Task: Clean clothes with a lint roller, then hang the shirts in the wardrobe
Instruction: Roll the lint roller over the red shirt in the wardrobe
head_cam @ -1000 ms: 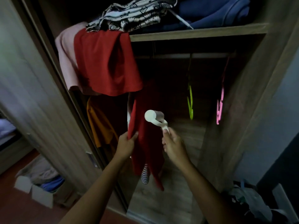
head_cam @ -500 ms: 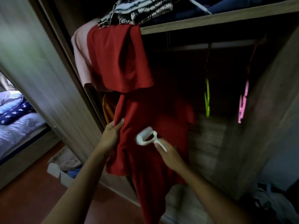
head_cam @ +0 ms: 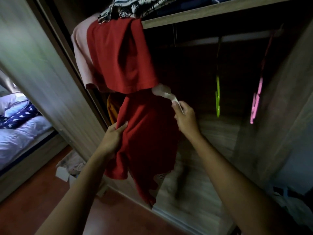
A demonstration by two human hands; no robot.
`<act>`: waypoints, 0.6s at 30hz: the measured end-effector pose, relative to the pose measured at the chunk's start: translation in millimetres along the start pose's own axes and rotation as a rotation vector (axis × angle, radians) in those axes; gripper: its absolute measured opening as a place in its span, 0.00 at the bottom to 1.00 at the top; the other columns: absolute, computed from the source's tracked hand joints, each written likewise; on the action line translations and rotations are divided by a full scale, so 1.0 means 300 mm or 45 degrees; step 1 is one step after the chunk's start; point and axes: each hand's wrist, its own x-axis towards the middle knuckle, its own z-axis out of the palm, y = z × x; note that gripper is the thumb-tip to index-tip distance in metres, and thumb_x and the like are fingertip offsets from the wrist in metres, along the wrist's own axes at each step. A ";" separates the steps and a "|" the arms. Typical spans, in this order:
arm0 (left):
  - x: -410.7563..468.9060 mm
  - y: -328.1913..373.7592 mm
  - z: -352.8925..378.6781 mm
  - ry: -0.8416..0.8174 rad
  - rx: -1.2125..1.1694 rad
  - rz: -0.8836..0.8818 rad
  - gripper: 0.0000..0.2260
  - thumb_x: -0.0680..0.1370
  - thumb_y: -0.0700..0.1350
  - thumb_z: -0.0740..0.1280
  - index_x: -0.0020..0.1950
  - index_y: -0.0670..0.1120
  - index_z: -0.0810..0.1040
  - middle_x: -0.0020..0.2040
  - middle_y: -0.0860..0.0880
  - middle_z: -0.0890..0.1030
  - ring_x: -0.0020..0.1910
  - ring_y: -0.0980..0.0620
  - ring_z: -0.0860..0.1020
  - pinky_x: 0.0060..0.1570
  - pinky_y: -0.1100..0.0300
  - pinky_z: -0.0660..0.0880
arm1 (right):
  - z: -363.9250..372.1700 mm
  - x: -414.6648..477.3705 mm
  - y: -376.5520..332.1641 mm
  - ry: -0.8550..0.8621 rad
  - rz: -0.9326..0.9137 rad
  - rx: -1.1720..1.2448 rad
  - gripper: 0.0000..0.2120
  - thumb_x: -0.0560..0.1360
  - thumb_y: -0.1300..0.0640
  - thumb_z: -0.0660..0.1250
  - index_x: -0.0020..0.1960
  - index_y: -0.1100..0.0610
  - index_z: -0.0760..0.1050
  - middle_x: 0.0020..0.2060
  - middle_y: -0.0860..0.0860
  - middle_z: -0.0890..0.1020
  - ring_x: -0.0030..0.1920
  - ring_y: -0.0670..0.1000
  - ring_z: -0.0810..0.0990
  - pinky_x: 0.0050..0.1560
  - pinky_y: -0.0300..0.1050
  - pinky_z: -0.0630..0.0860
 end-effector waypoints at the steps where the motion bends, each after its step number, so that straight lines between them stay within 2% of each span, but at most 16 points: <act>1: -0.002 -0.001 0.003 -0.002 0.000 -0.002 0.08 0.82 0.46 0.64 0.55 0.47 0.83 0.46 0.46 0.87 0.43 0.50 0.86 0.43 0.58 0.83 | 0.008 -0.008 0.006 -0.012 -0.018 -0.024 0.18 0.81 0.43 0.61 0.44 0.57 0.74 0.25 0.42 0.69 0.24 0.41 0.66 0.25 0.36 0.63; 5: -0.002 -0.003 0.019 0.012 -0.011 -0.020 0.10 0.82 0.47 0.65 0.57 0.45 0.82 0.49 0.43 0.87 0.45 0.47 0.85 0.51 0.53 0.81 | 0.056 -0.164 0.155 -0.256 0.018 -0.108 0.10 0.81 0.54 0.65 0.42 0.55 0.76 0.30 0.42 0.74 0.32 0.37 0.71 0.36 0.35 0.67; 8: -0.002 -0.008 0.018 -0.017 -0.005 -0.032 0.09 0.82 0.46 0.65 0.57 0.45 0.82 0.51 0.42 0.86 0.48 0.46 0.85 0.53 0.51 0.82 | 0.048 -0.309 0.291 -0.543 0.132 -0.227 0.14 0.80 0.50 0.68 0.40 0.58 0.77 0.29 0.44 0.71 0.31 0.41 0.68 0.34 0.43 0.65; 10: -0.006 -0.012 0.016 -0.042 -0.007 -0.037 0.10 0.82 0.46 0.65 0.58 0.45 0.82 0.52 0.41 0.86 0.48 0.46 0.85 0.51 0.52 0.83 | 0.033 -0.348 0.330 -0.593 0.218 -0.191 0.17 0.79 0.48 0.67 0.42 0.61 0.78 0.28 0.45 0.69 0.30 0.44 0.67 0.32 0.45 0.63; 12: -0.010 -0.011 0.014 -0.041 -0.015 -0.041 0.11 0.82 0.46 0.65 0.60 0.44 0.82 0.53 0.40 0.86 0.48 0.45 0.85 0.49 0.52 0.83 | 0.021 -0.324 0.312 -0.447 0.298 -0.092 0.14 0.80 0.51 0.68 0.44 0.62 0.80 0.24 0.43 0.69 0.27 0.44 0.67 0.28 0.41 0.63; 15: -0.009 -0.009 0.008 -0.018 0.010 -0.058 0.15 0.82 0.48 0.65 0.64 0.42 0.80 0.55 0.38 0.85 0.53 0.41 0.84 0.57 0.46 0.79 | 0.000 -0.202 0.242 -0.144 0.372 0.024 0.09 0.81 0.57 0.66 0.47 0.61 0.81 0.21 0.46 0.68 0.19 0.40 0.63 0.21 0.34 0.59; 18: -0.011 -0.006 0.002 -0.016 0.035 -0.063 0.15 0.82 0.49 0.66 0.64 0.42 0.80 0.53 0.40 0.86 0.50 0.43 0.85 0.55 0.48 0.80 | -0.023 -0.058 0.170 0.027 0.351 0.103 0.11 0.82 0.51 0.64 0.51 0.58 0.80 0.24 0.51 0.67 0.18 0.42 0.62 0.19 0.33 0.57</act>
